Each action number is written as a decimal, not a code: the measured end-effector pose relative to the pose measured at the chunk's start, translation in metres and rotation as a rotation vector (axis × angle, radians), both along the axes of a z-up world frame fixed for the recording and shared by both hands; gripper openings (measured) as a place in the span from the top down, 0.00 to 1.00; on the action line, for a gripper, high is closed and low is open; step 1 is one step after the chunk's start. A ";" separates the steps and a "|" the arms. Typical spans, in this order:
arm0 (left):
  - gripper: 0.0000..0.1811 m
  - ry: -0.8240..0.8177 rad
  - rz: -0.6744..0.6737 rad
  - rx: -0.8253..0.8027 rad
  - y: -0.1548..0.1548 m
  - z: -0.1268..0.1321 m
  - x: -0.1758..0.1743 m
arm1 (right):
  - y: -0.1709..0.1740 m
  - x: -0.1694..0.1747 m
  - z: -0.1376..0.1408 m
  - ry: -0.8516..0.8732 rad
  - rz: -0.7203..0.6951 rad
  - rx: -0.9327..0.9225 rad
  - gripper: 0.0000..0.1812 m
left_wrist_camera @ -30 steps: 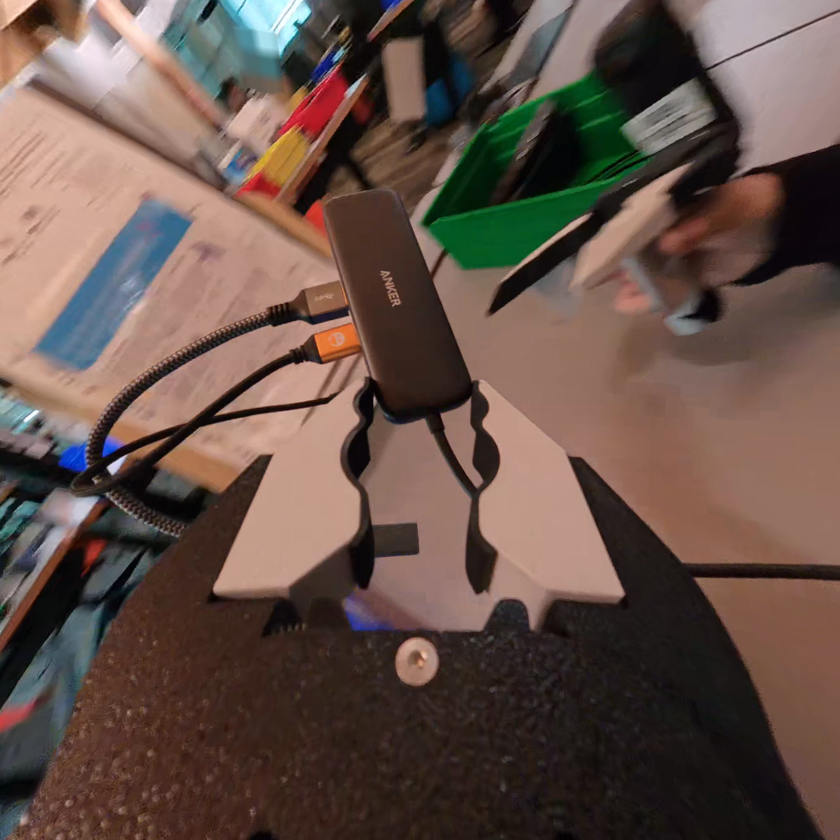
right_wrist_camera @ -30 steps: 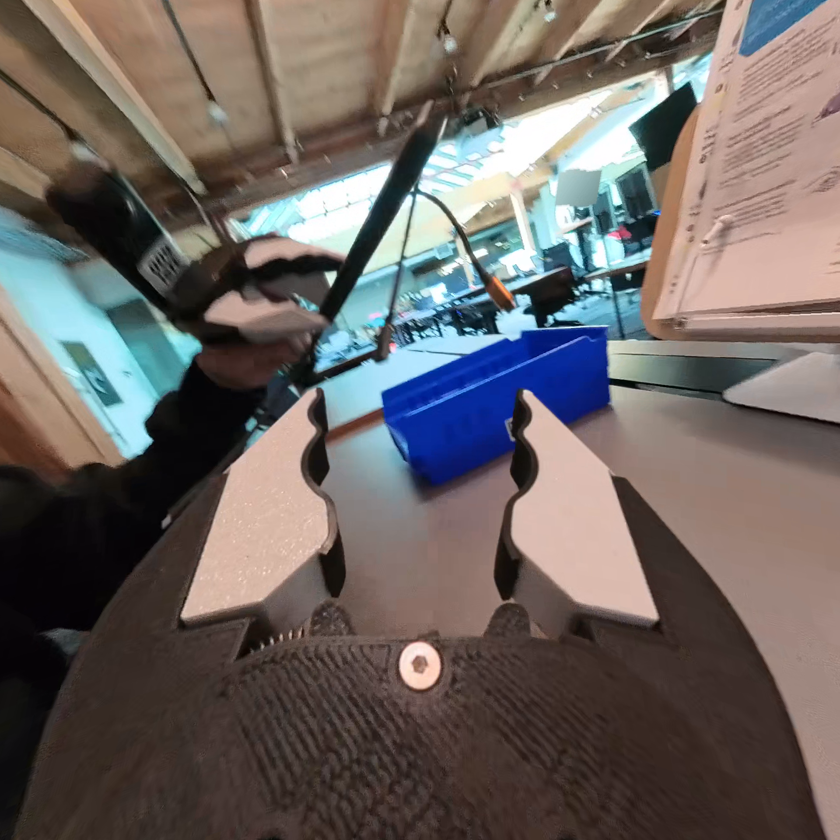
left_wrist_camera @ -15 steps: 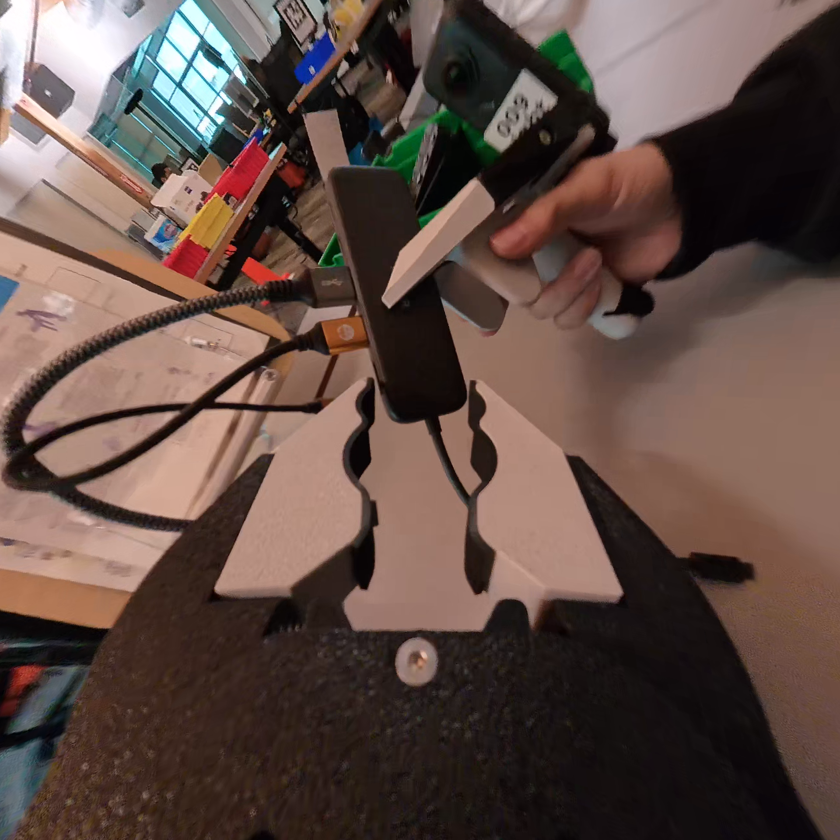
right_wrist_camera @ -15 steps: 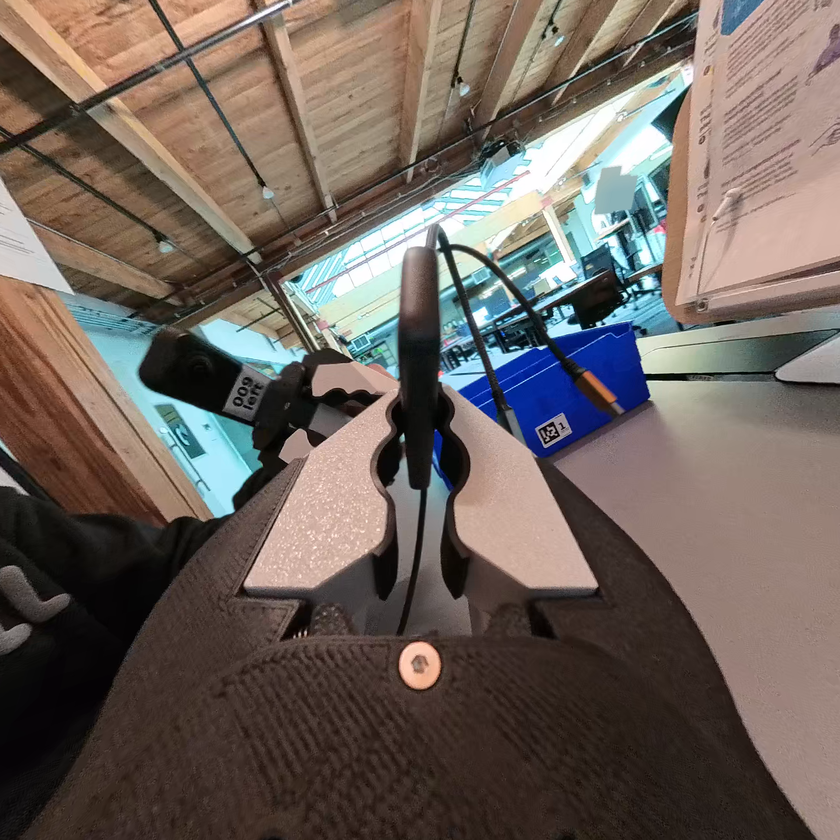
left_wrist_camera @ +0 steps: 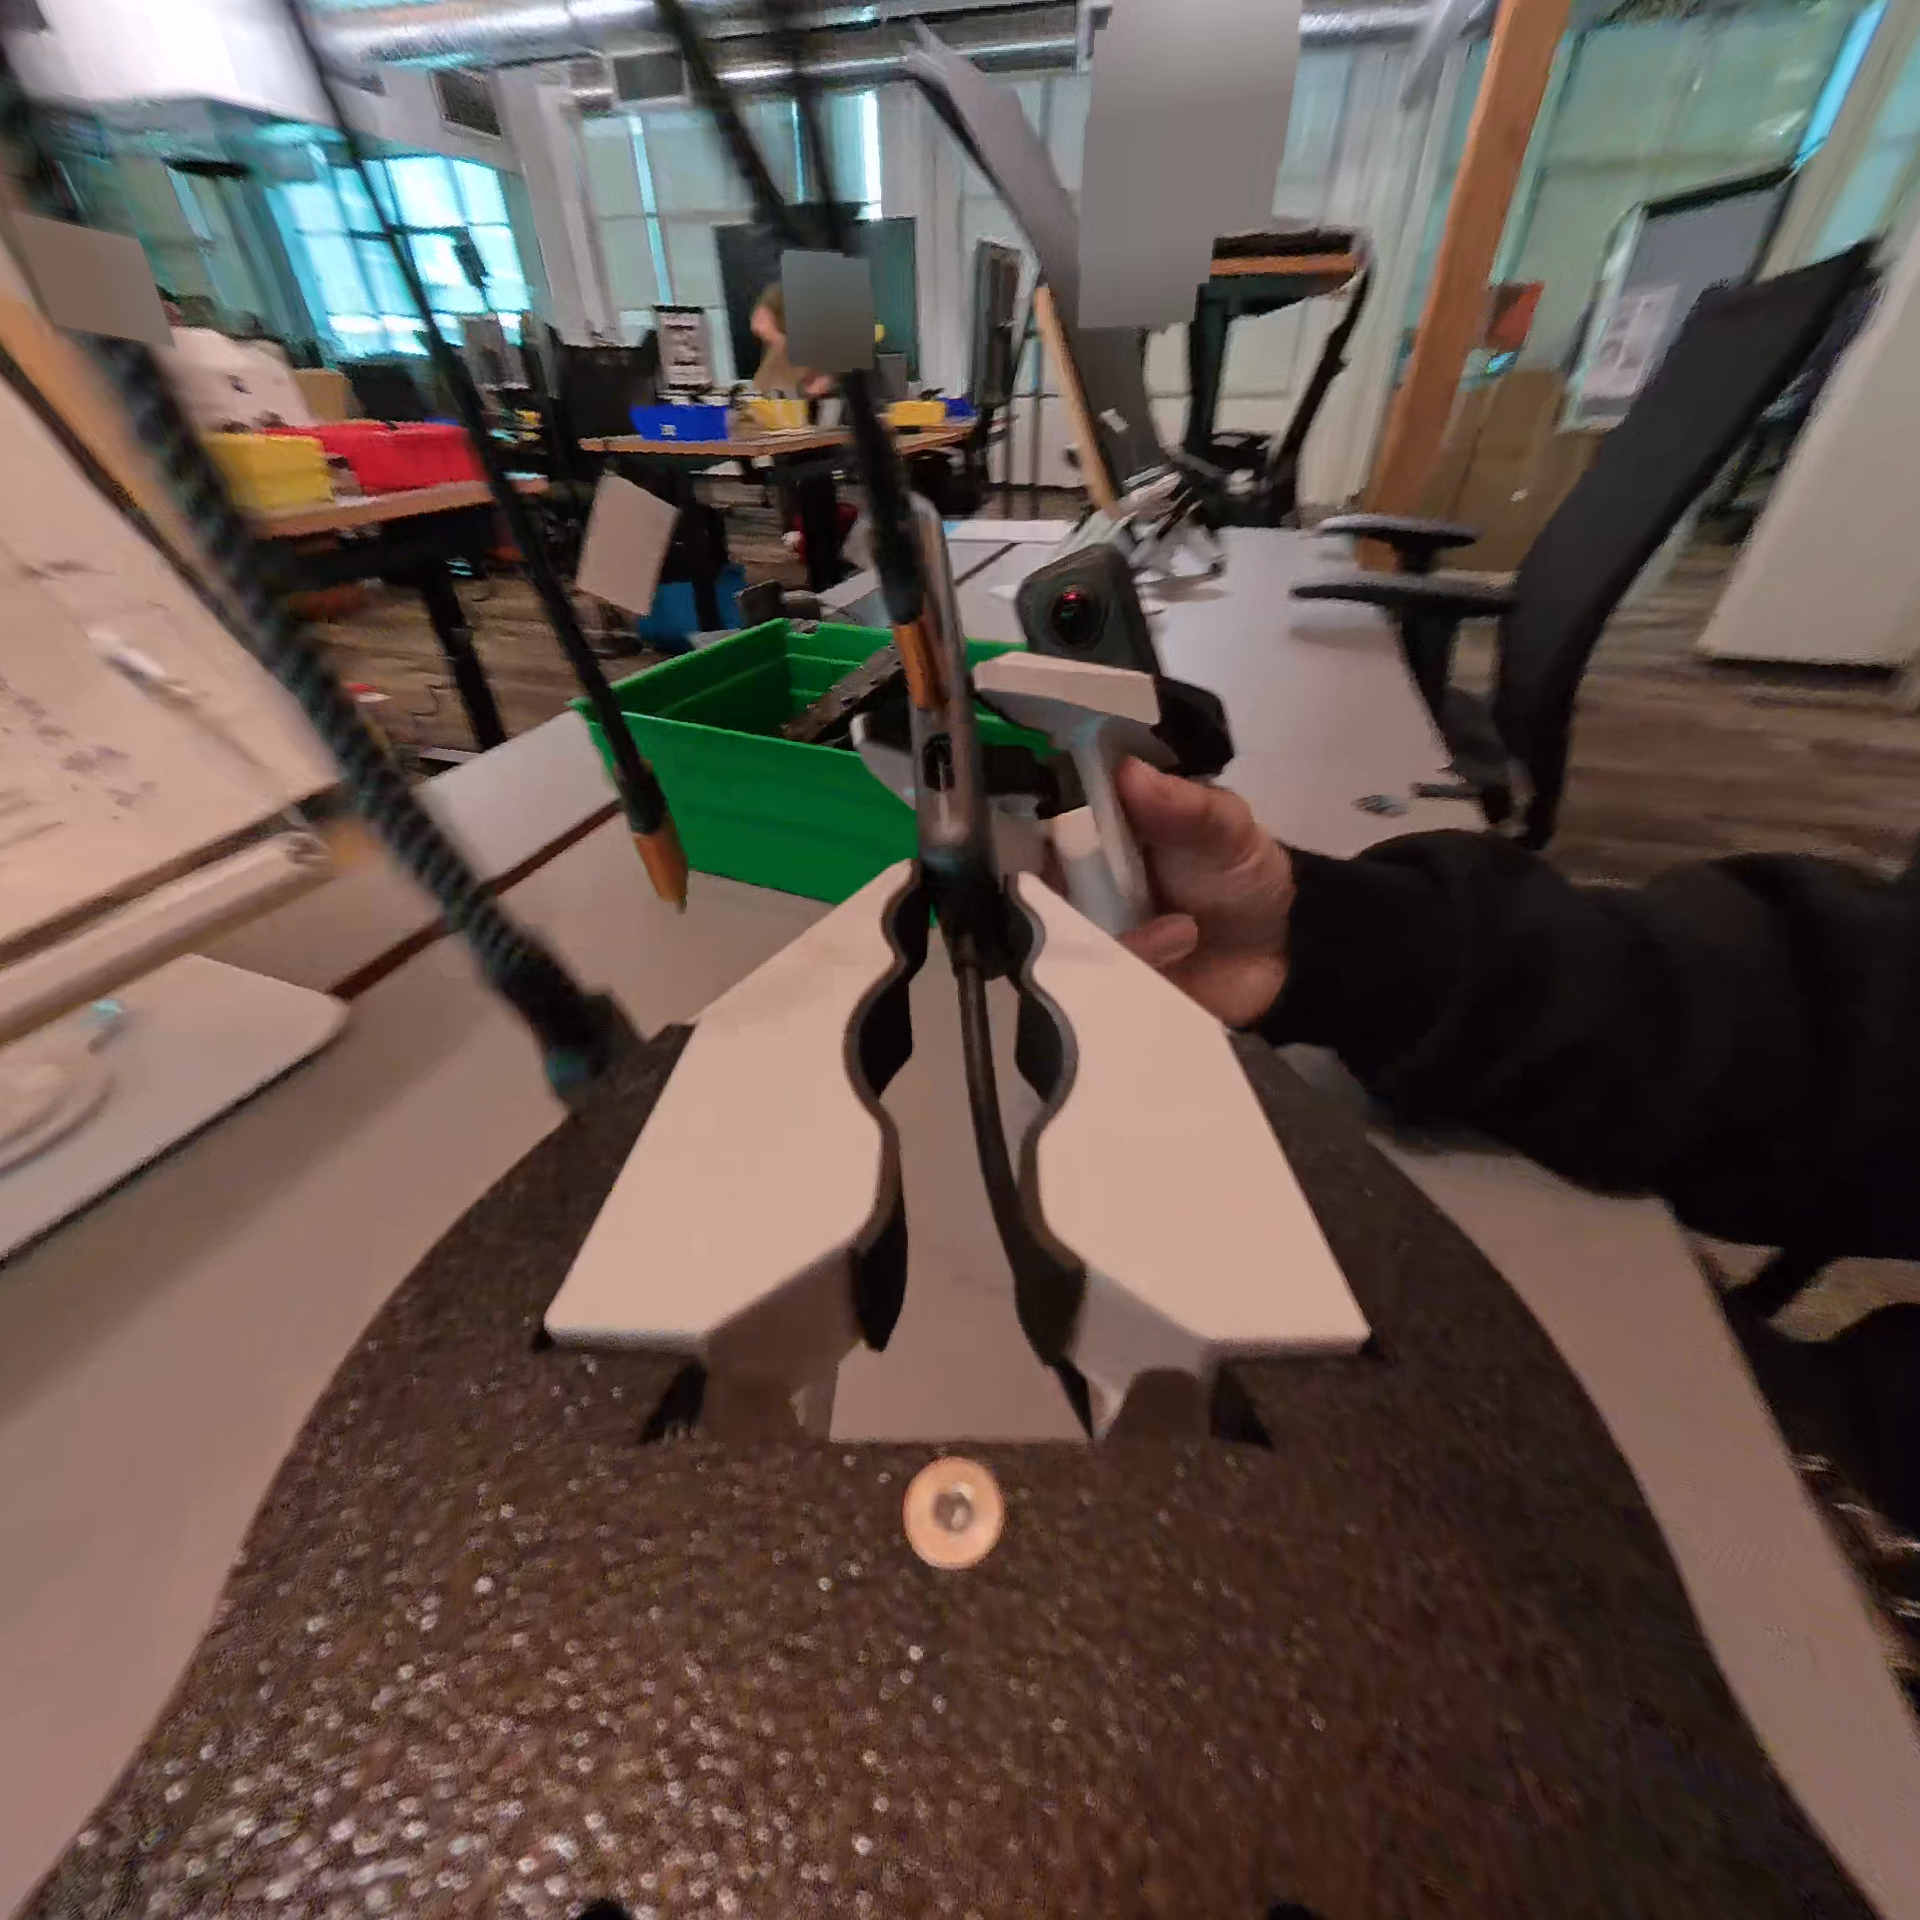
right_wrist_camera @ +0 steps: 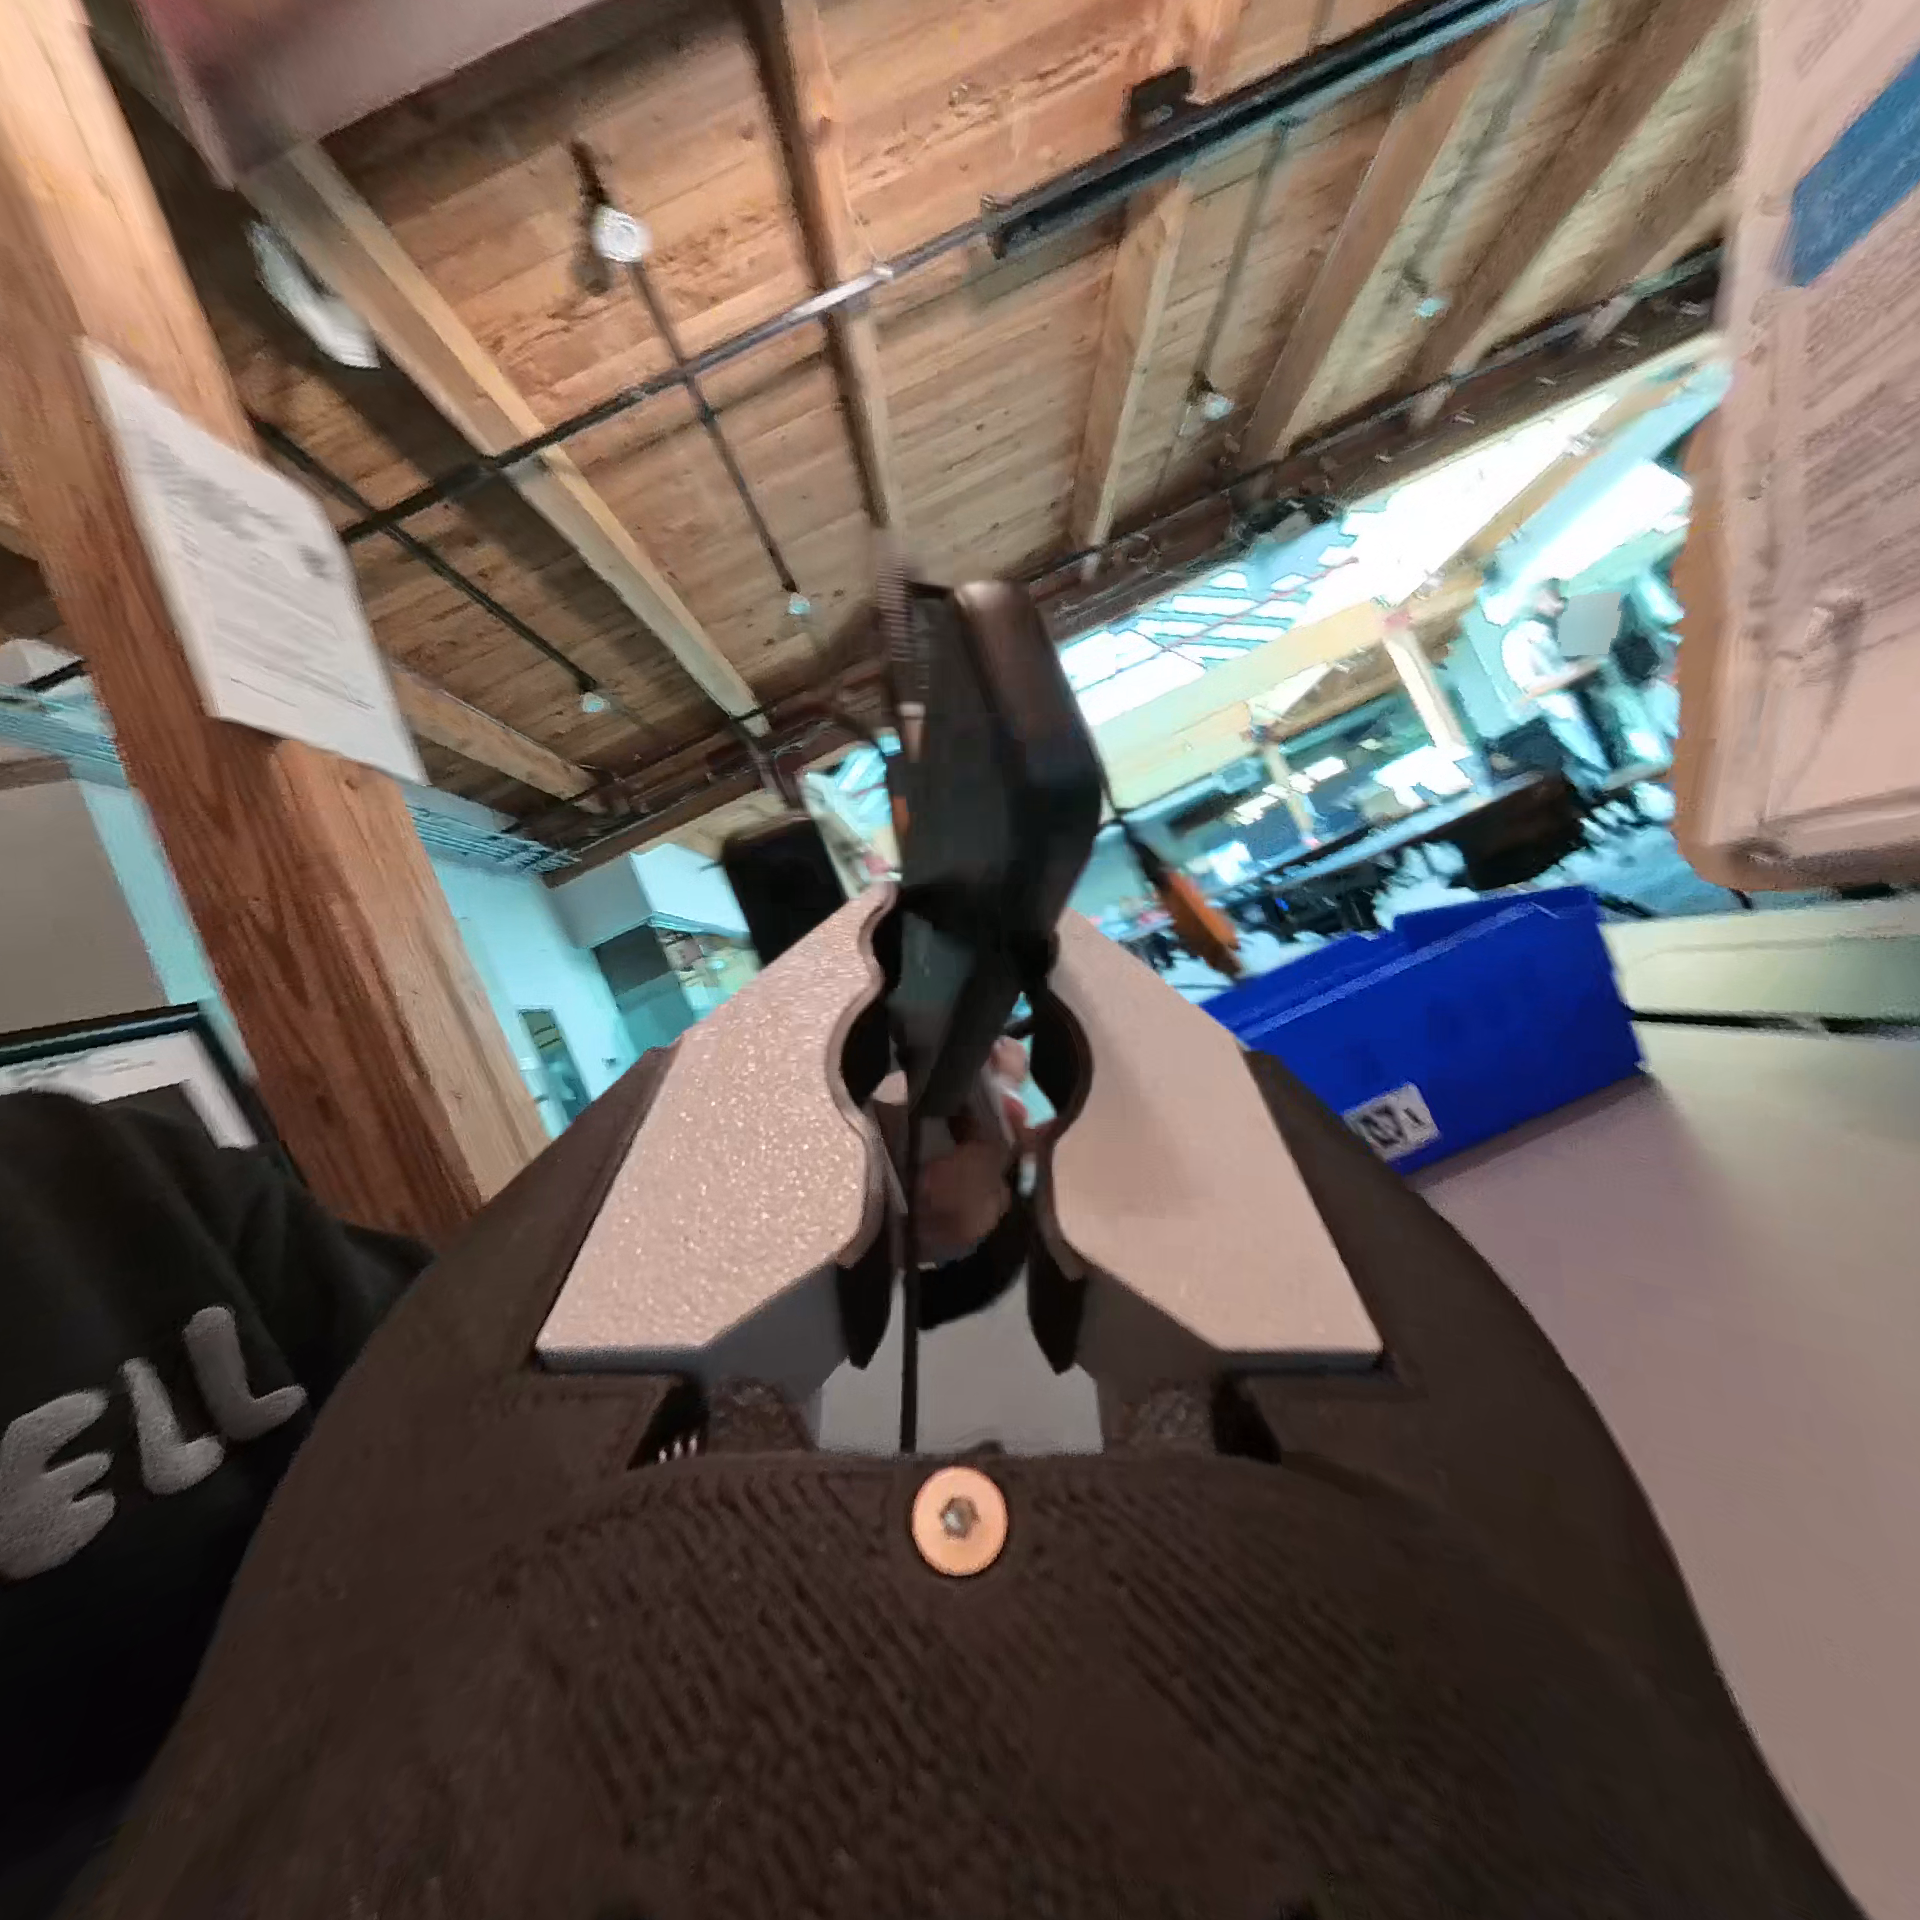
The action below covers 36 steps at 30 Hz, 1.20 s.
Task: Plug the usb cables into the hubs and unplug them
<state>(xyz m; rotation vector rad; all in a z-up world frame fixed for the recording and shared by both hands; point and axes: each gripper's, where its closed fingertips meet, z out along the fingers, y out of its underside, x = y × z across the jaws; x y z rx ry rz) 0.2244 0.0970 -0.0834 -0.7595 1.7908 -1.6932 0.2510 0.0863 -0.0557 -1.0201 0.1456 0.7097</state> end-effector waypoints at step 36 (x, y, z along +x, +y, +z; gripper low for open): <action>0.80 -0.128 0.031 -0.054 0.076 0.049 -0.047 | -0.044 0.018 0.035 0.153 0.099 0.230 0.76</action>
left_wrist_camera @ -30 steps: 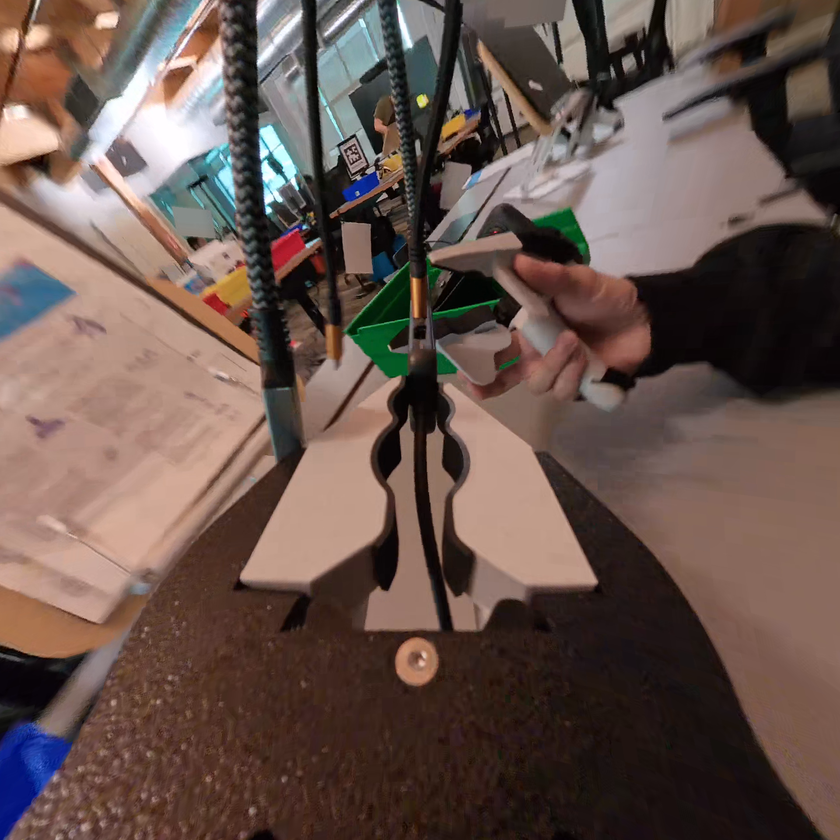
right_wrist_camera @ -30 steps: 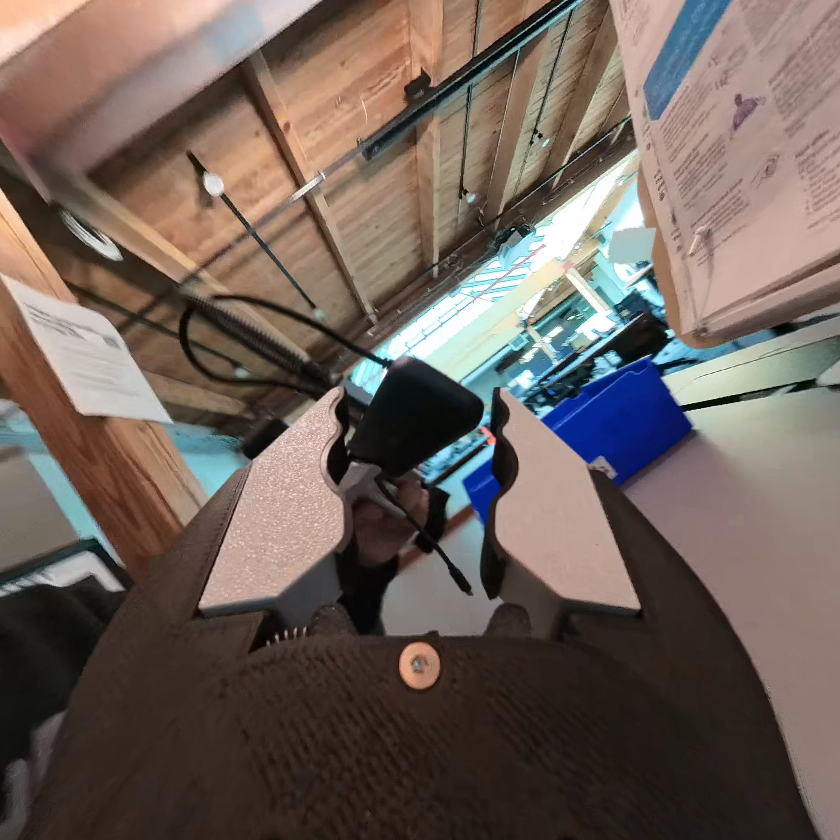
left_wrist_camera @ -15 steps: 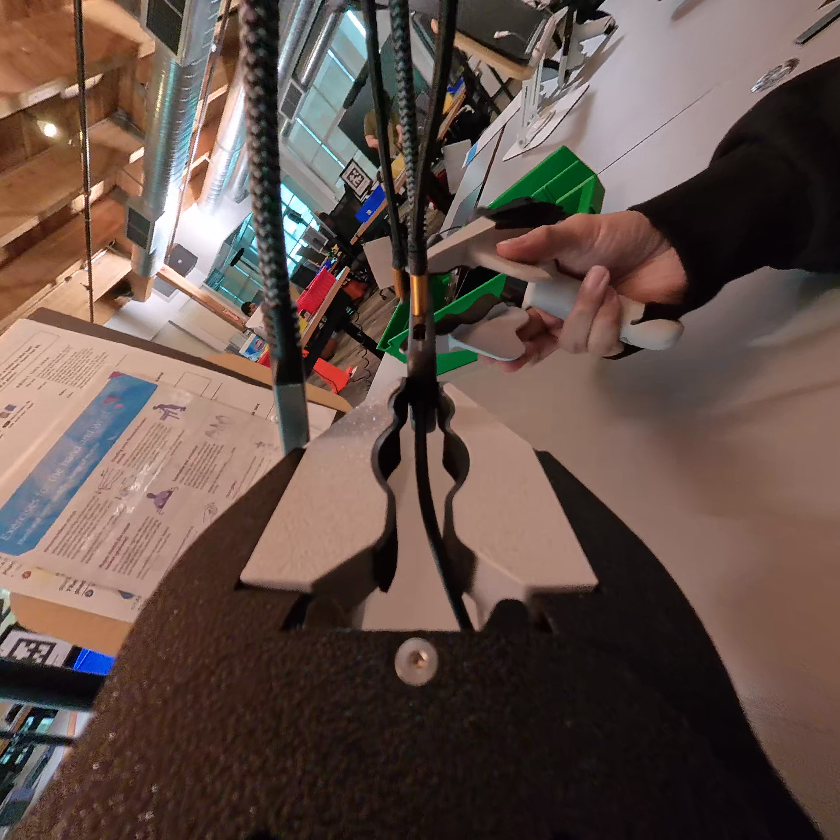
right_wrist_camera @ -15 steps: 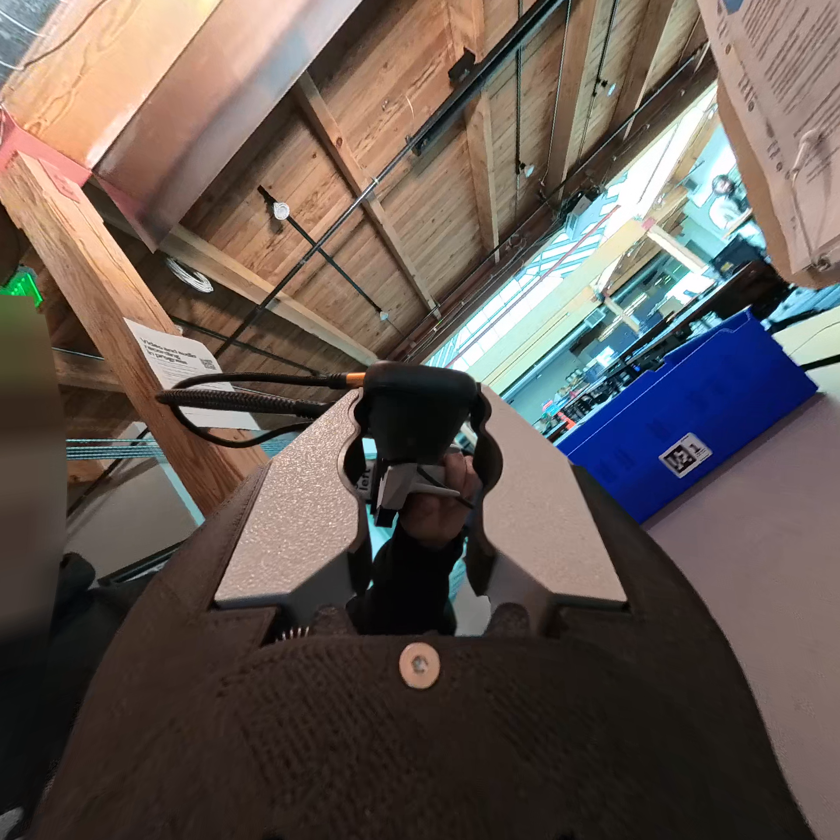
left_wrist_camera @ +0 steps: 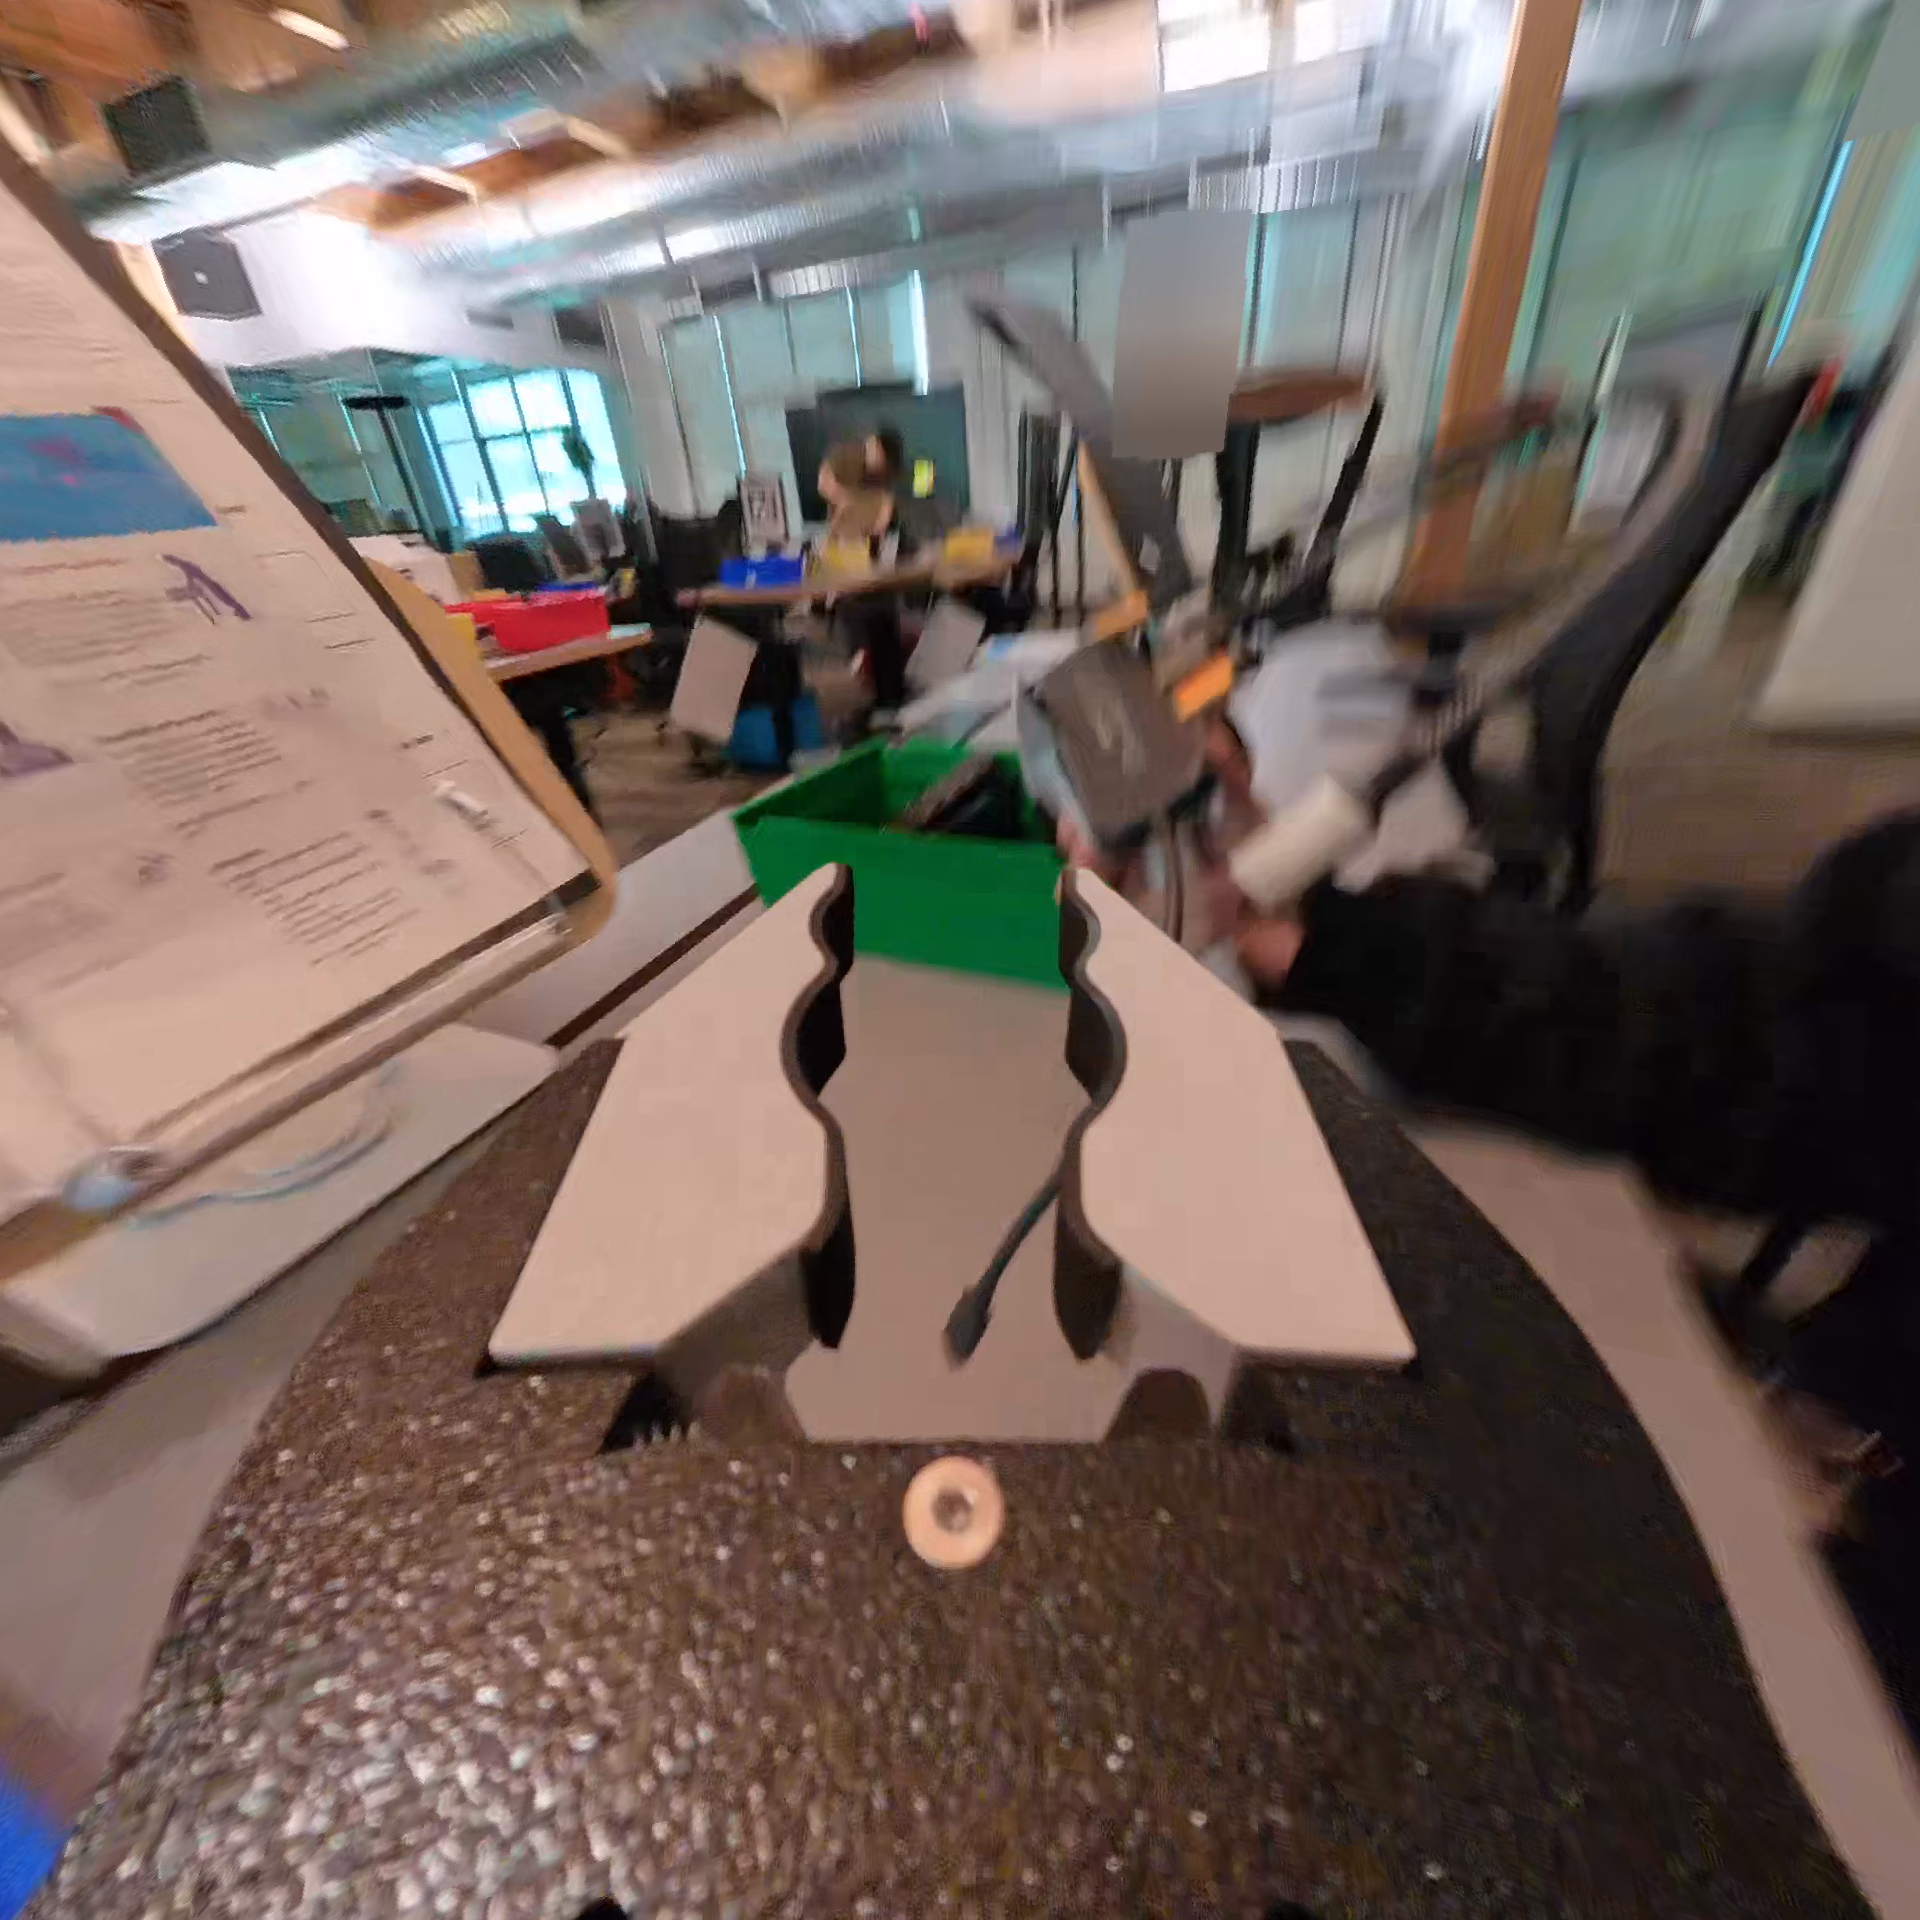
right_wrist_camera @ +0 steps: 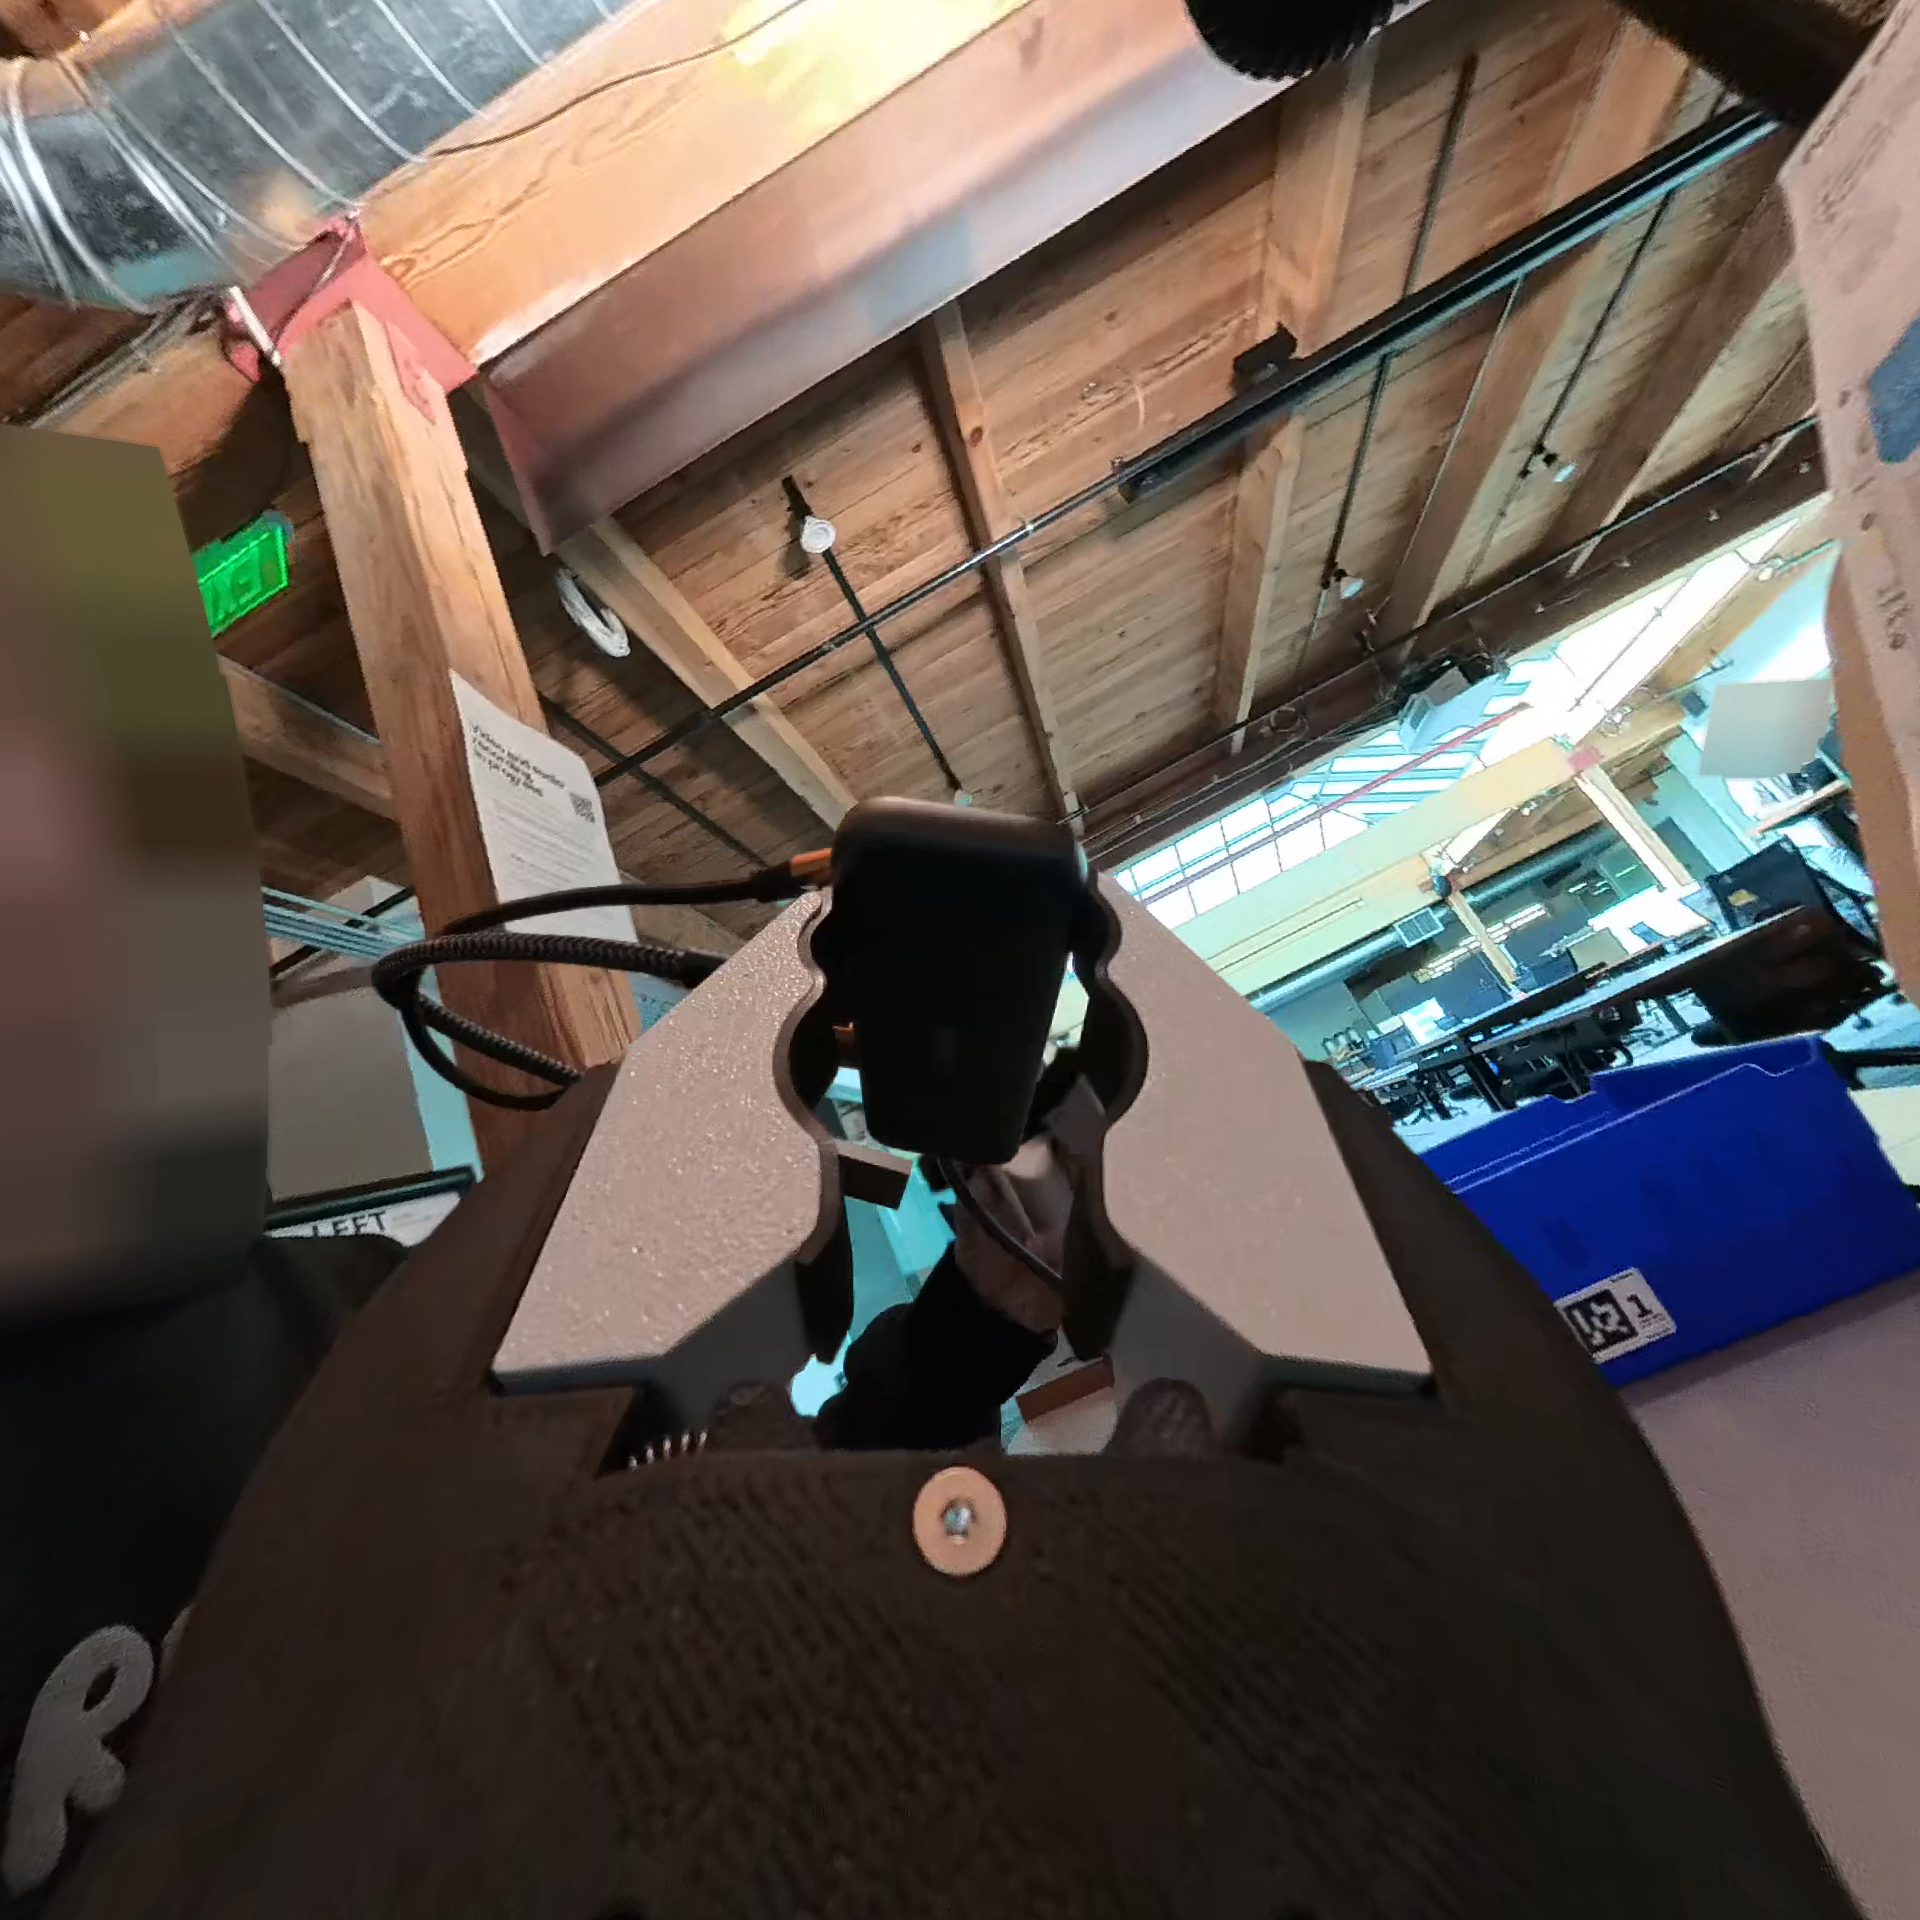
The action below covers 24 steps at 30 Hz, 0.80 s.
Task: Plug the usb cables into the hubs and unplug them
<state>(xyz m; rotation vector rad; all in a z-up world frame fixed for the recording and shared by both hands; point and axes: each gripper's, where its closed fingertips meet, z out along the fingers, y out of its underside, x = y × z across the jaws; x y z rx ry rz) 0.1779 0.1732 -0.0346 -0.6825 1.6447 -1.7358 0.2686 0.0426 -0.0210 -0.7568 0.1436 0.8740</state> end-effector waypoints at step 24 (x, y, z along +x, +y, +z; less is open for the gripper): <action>0.76 0.186 0.213 0.628 -0.055 -0.065 0.061 | 0.023 0.009 -0.028 -0.173 -0.243 -0.236 0.77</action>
